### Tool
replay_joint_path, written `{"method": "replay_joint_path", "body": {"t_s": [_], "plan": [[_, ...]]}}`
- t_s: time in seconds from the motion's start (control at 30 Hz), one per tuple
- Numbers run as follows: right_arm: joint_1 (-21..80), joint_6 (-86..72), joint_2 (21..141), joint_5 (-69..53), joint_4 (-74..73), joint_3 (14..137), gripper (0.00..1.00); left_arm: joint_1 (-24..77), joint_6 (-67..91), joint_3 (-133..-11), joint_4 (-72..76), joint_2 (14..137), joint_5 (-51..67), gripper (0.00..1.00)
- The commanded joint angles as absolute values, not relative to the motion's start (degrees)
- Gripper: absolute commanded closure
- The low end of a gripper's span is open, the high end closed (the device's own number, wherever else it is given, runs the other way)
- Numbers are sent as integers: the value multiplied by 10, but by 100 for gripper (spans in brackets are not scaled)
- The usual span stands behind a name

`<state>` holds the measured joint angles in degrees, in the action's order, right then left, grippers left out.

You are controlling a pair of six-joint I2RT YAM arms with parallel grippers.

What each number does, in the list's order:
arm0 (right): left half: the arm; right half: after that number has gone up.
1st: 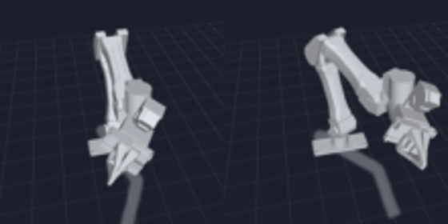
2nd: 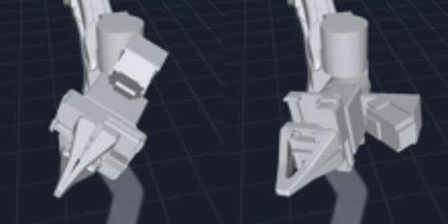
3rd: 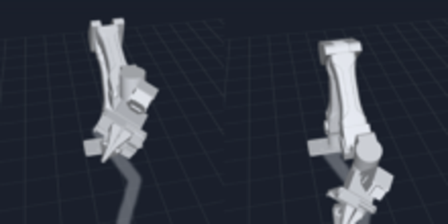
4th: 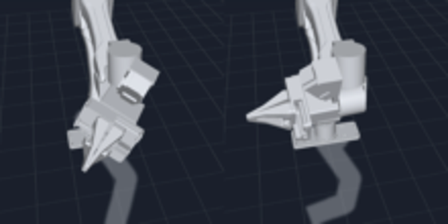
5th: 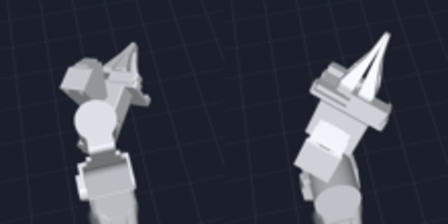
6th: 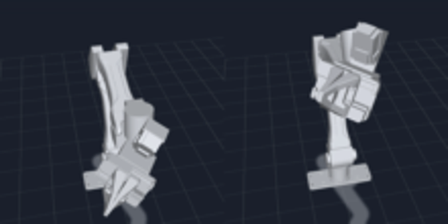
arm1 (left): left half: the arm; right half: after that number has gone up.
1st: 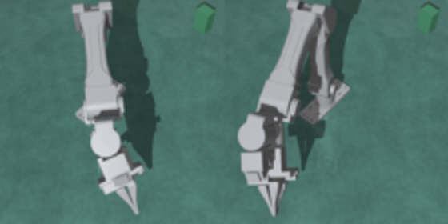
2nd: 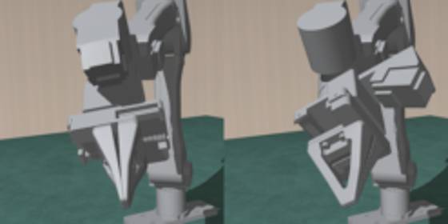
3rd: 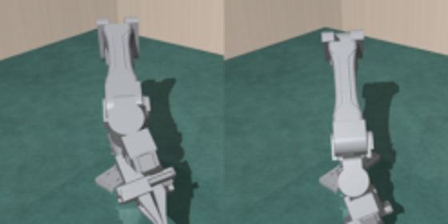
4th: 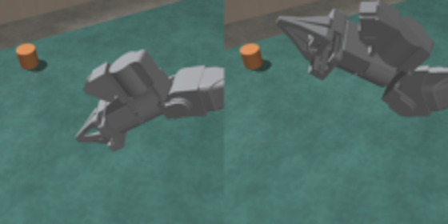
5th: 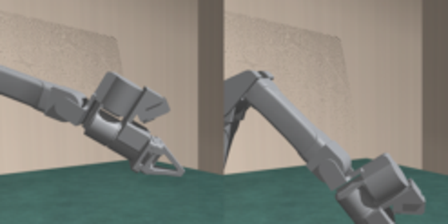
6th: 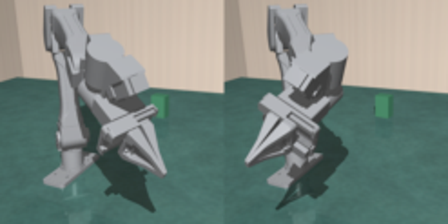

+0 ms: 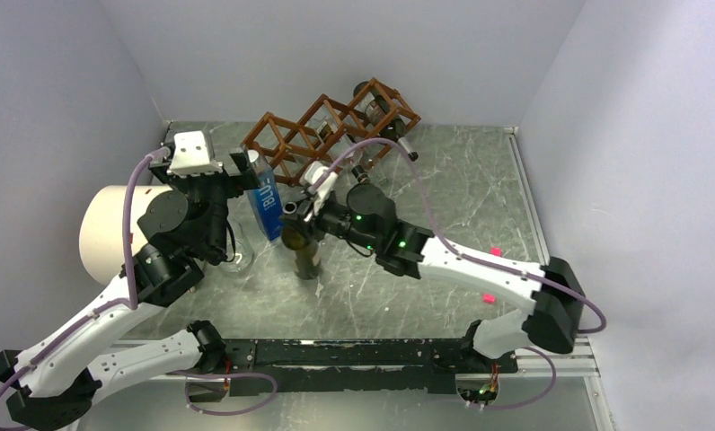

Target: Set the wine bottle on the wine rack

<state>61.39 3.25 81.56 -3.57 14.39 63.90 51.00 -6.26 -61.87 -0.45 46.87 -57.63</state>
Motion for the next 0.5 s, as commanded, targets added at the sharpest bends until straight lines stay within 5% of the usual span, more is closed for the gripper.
{"method": "replay_joint_path", "body": {"t_s": [0.0,0.3,0.47], "plan": [[595,27,736,45,142,635,100,511,-43,-616,-11,475,-530,1],[559,-16,642,174,44,617,100,511,26,-613,-129,563,-369,0],[544,-42,609,238,24,605,100,511,43,-555,-69,579,-209,0]]}}
